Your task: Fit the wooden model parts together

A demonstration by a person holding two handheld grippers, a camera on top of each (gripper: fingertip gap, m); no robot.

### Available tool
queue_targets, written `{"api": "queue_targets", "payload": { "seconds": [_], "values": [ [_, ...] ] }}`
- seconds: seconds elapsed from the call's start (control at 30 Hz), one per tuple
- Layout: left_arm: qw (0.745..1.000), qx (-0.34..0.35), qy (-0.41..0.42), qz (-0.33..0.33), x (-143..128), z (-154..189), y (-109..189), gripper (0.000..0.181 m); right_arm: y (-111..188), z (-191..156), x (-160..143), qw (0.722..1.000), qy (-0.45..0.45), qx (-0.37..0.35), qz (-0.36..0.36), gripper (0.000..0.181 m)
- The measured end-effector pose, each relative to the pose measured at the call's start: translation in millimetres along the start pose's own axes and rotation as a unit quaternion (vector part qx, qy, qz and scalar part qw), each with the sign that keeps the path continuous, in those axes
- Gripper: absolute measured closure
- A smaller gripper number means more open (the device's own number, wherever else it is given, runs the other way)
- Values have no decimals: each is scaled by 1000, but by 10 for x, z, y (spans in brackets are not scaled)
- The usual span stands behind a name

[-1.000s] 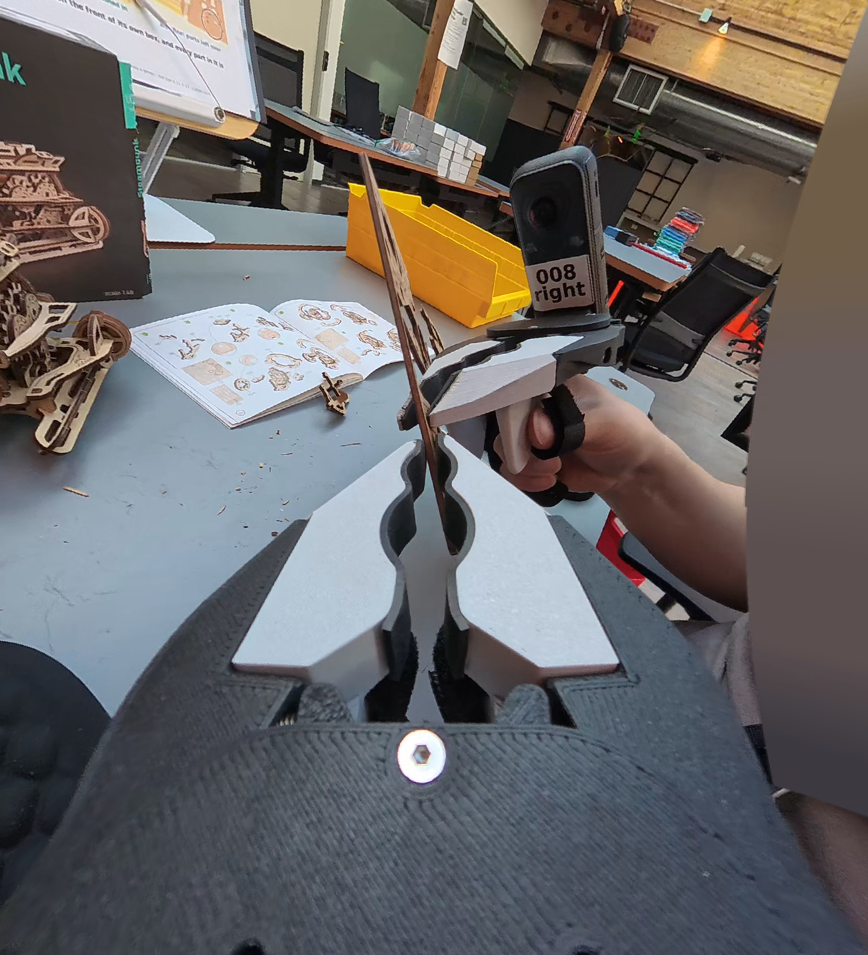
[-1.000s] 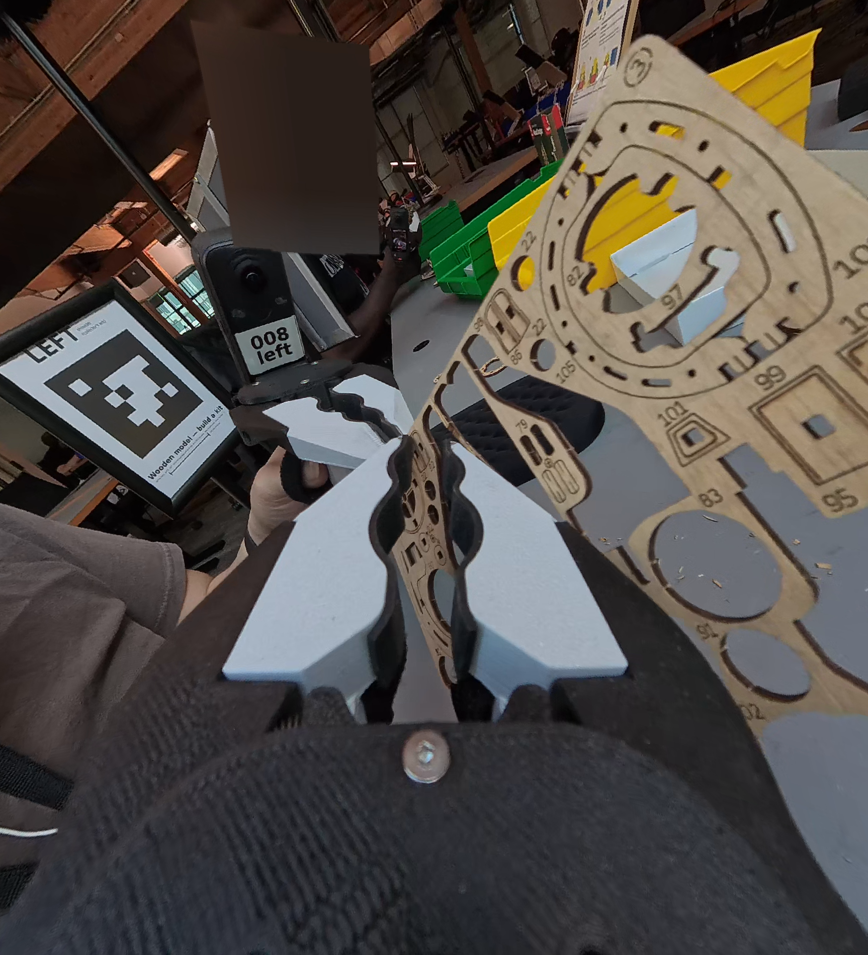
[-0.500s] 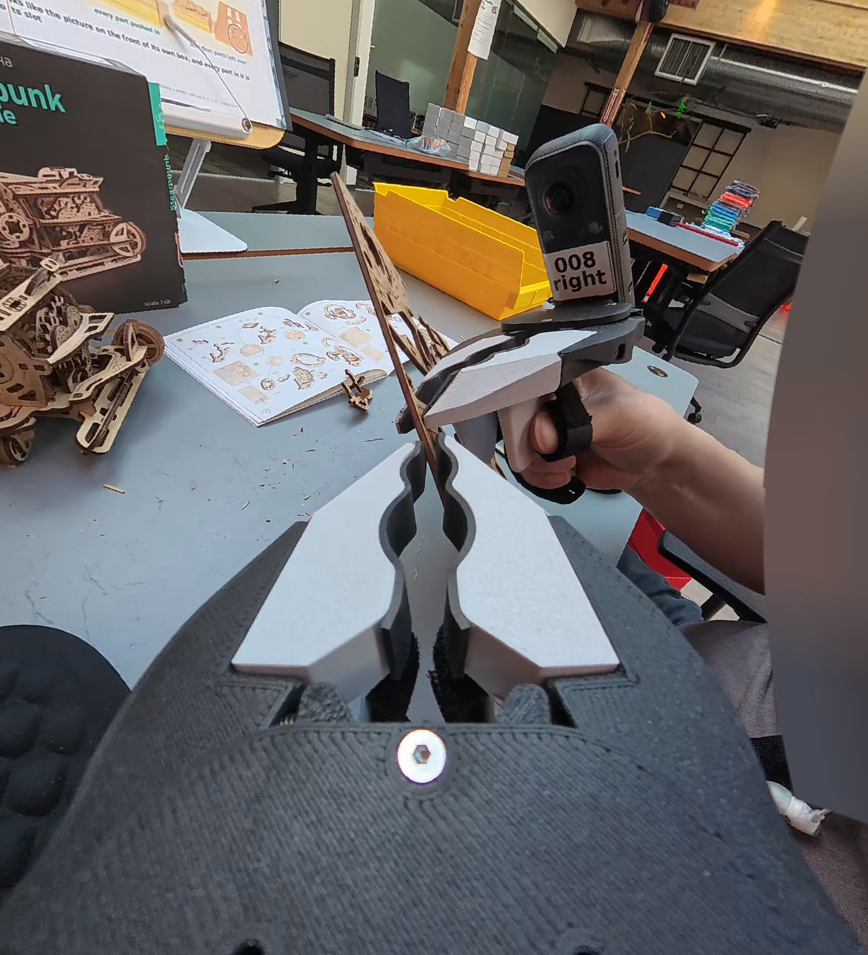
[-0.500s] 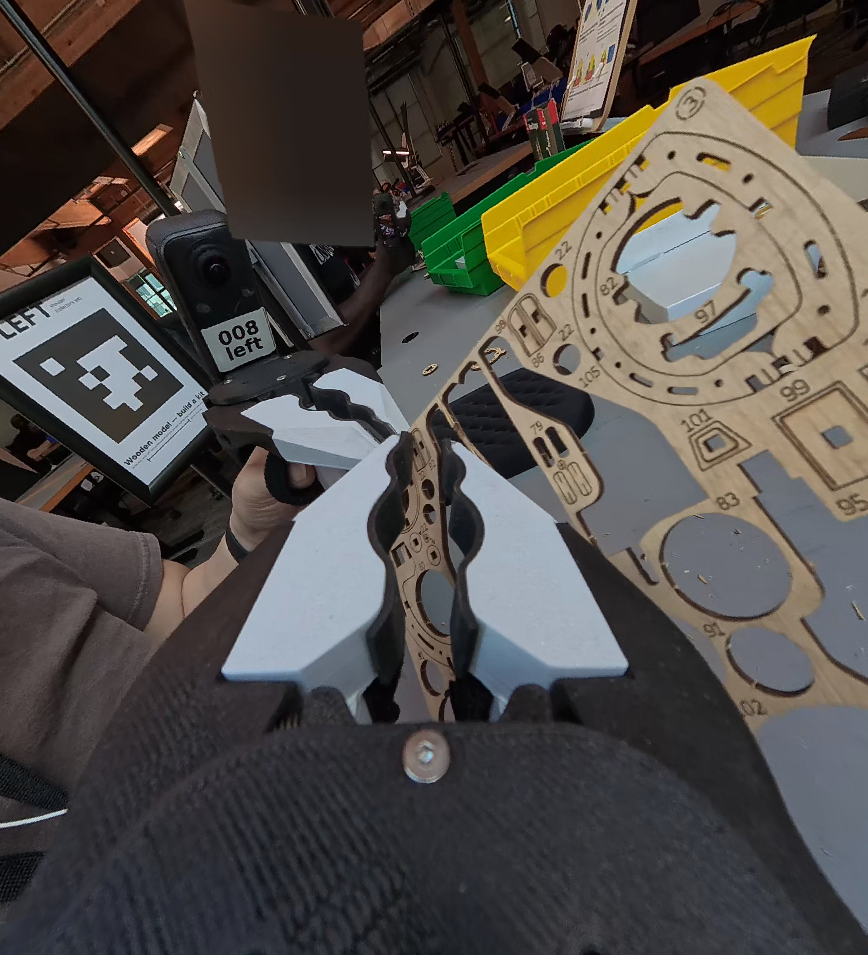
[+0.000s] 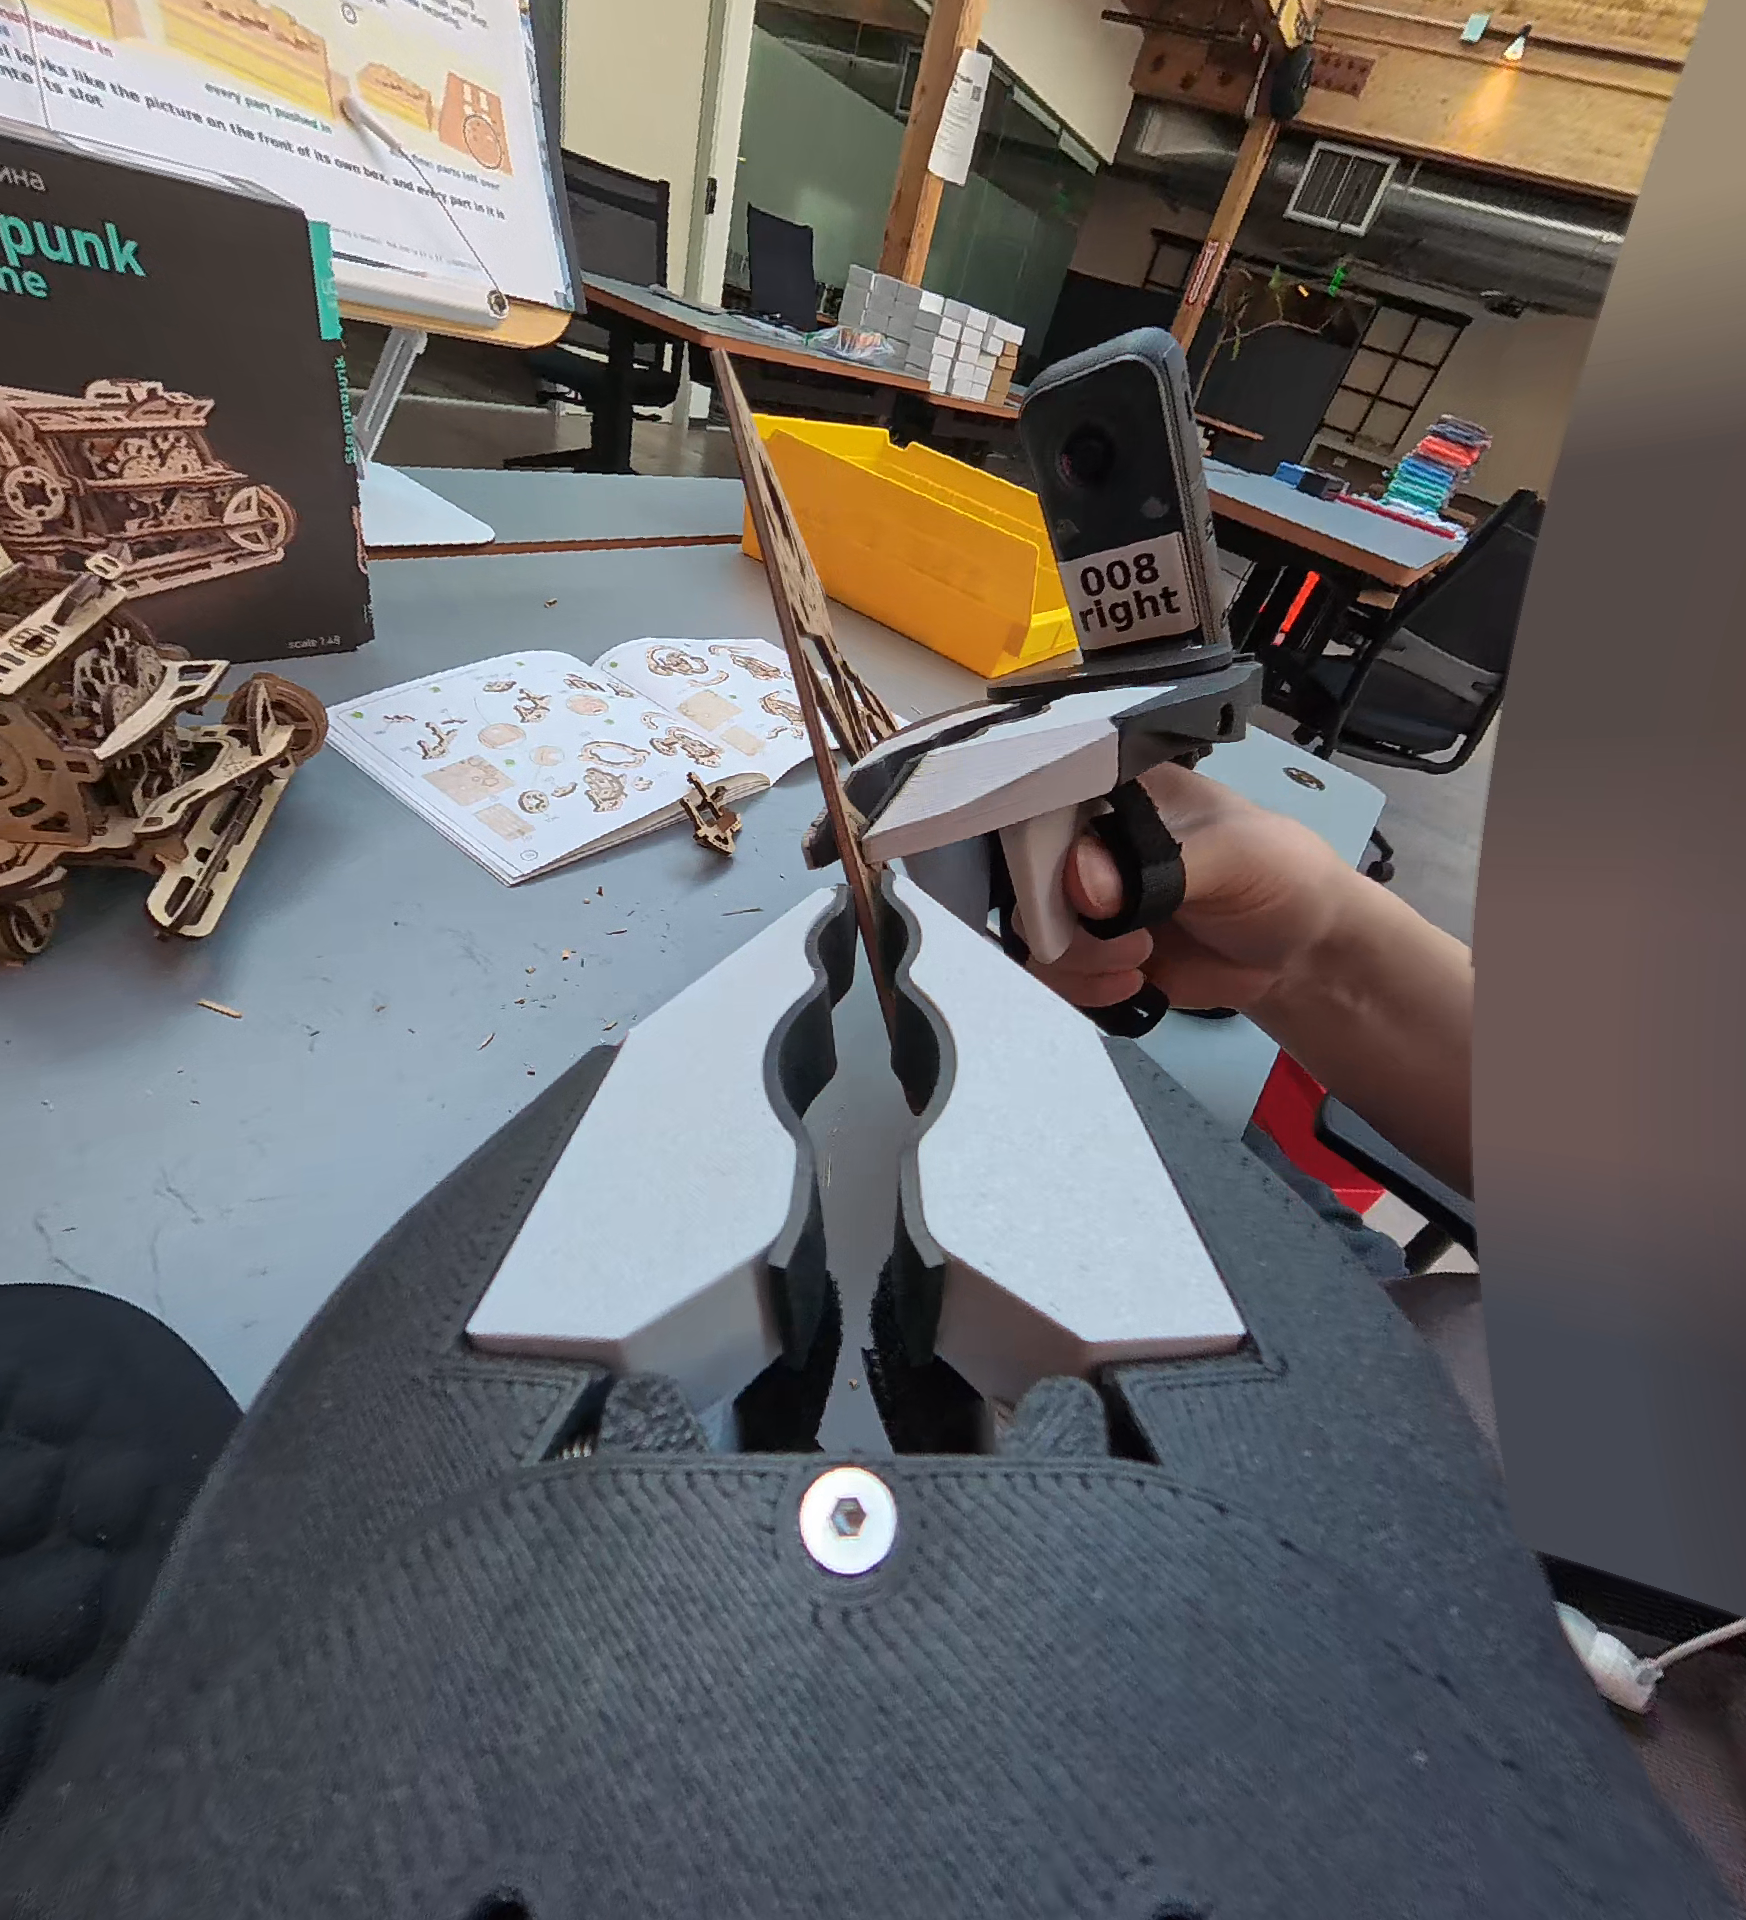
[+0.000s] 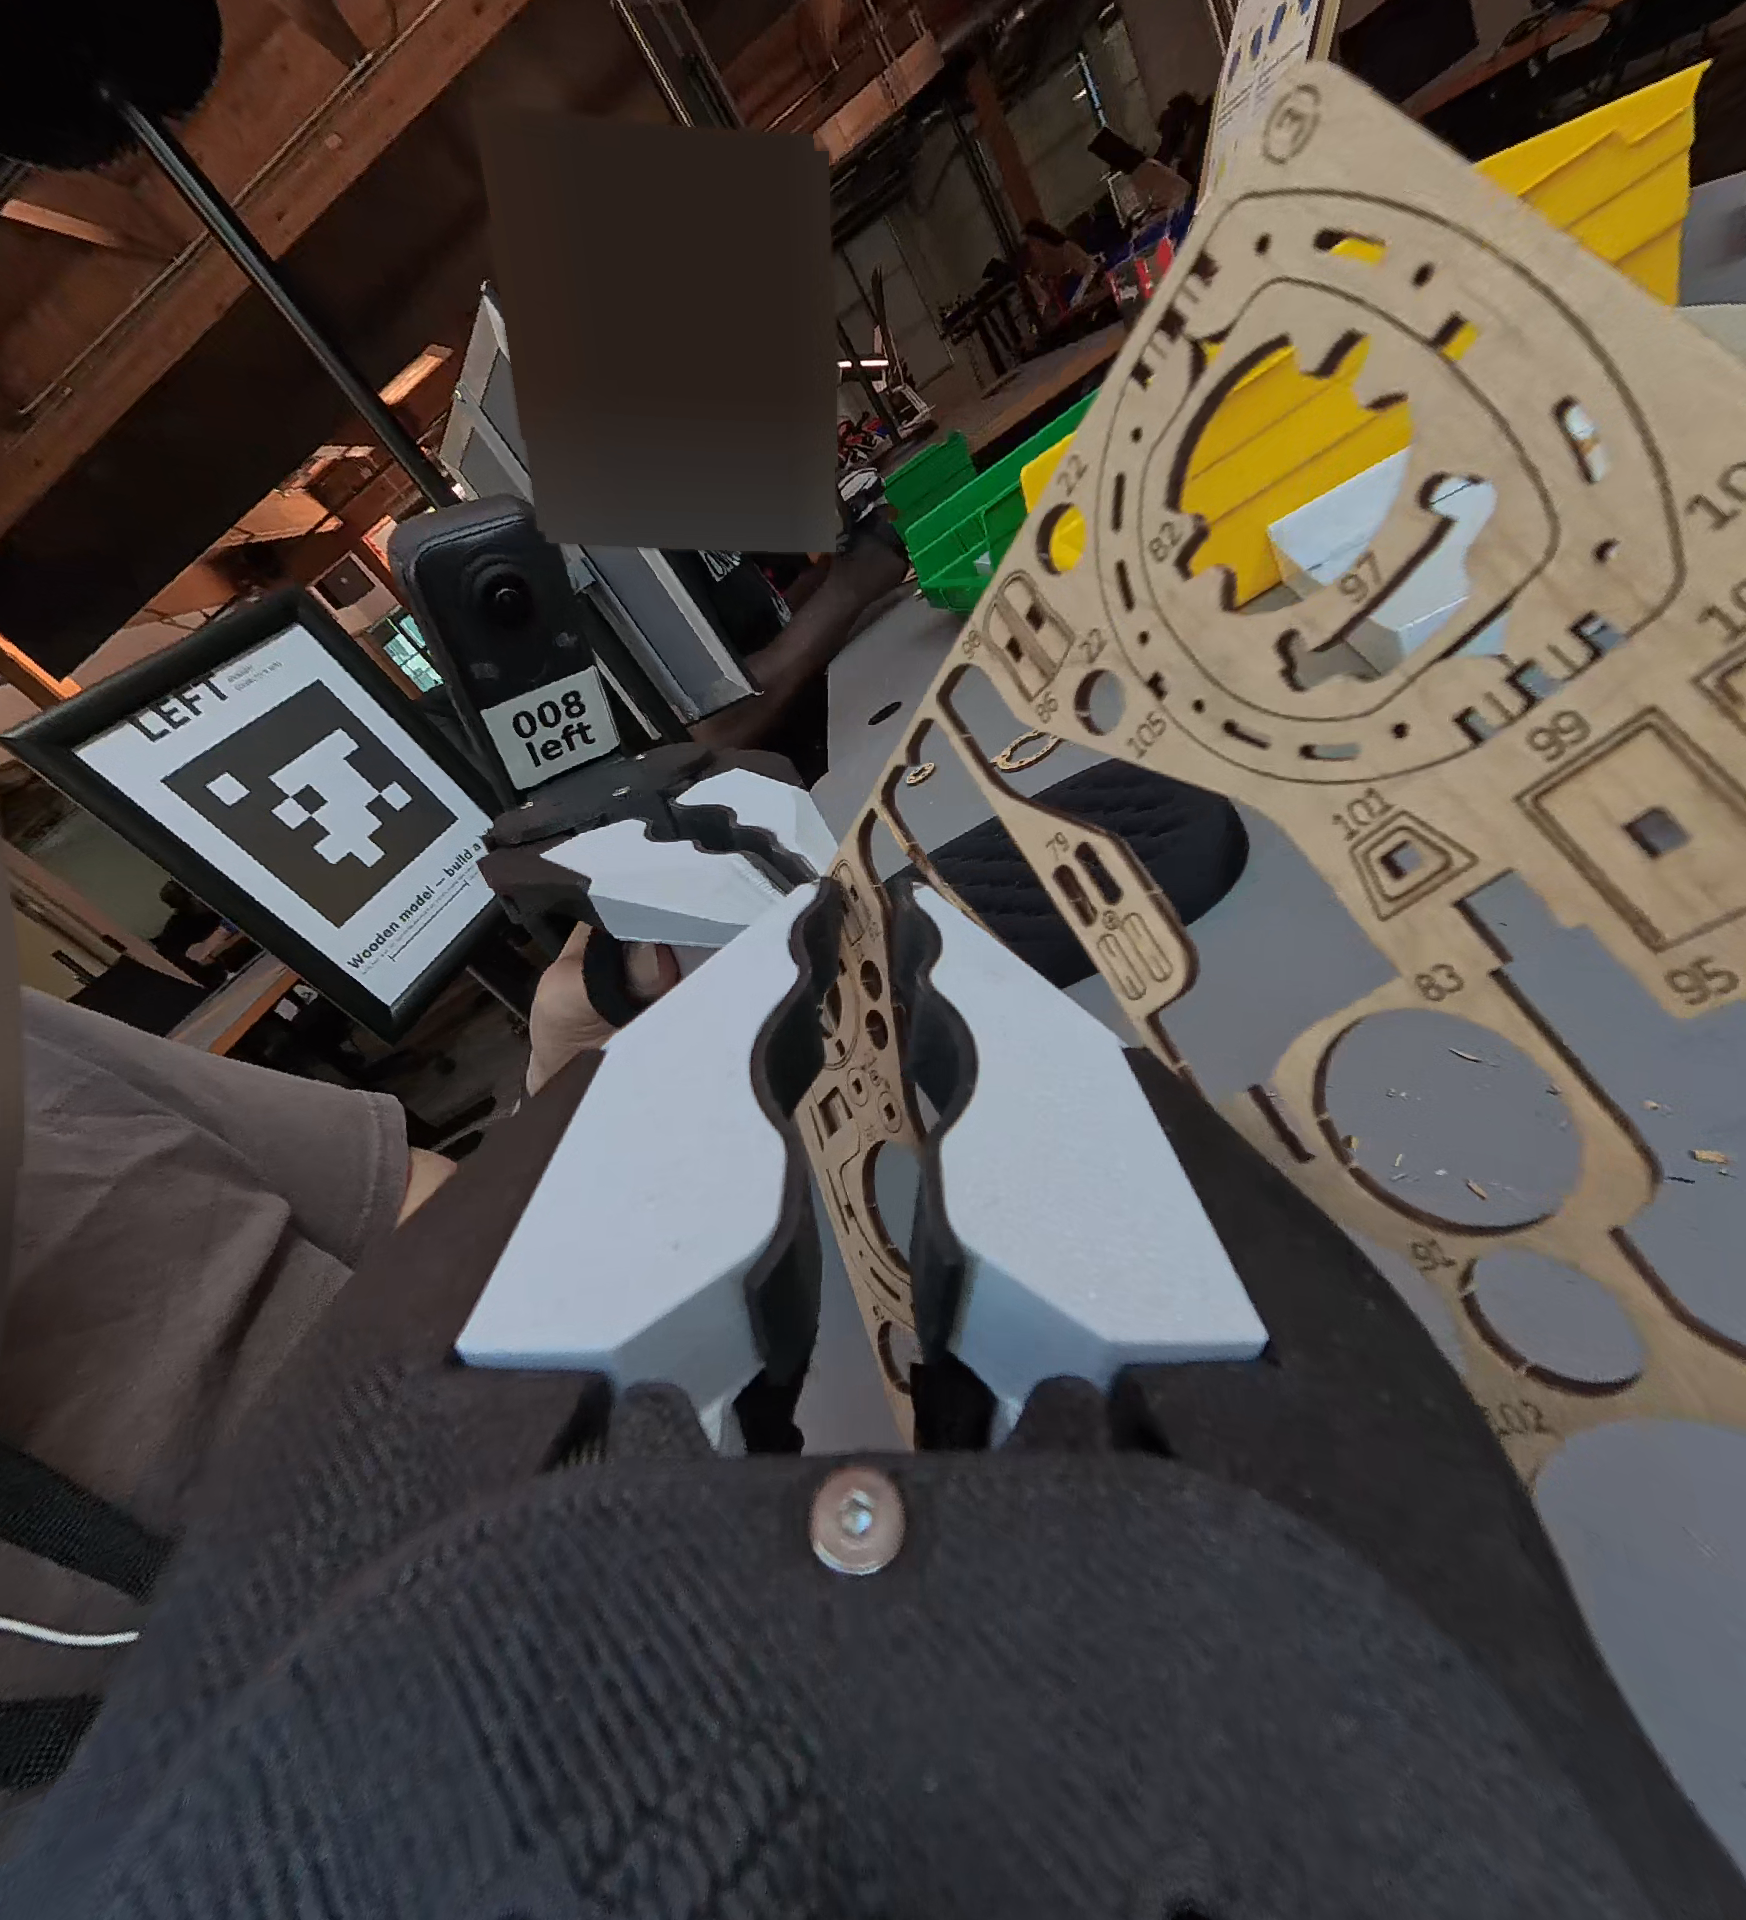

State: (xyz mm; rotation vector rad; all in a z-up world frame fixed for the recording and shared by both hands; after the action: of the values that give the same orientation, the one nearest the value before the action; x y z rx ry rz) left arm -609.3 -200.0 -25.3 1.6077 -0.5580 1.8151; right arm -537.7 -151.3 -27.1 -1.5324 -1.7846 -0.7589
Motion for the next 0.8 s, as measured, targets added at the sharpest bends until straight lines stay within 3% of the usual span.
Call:
{"api": "queue_targets", "payload": {
  "seconds": [0.47,0.63,0.8],
  "values": [
    [999,30,-31,-12,-20,22,35,180,-36,-25,-21,998,53,-36,-27,172],
    [1000,-19,-5,10,44,20,48,181,-14,-50,34,998,-29,48,-13,174],
    [1000,-30,-4,-5,9,24,30,181,5,-58,35,998,4,28,-51,175]
  ]
}}
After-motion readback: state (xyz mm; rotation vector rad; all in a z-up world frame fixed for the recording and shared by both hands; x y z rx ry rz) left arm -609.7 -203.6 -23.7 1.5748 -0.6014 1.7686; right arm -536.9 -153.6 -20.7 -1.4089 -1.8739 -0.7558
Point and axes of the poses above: each gripper's, where its closed fingertips meet, y back along the fingers, x out of its top, z = x × y across the jaws, the point moved 5 cm from there along y, back along the fingers, and after that the axes turned 6 degrees about -y, right-handed, at the moved point
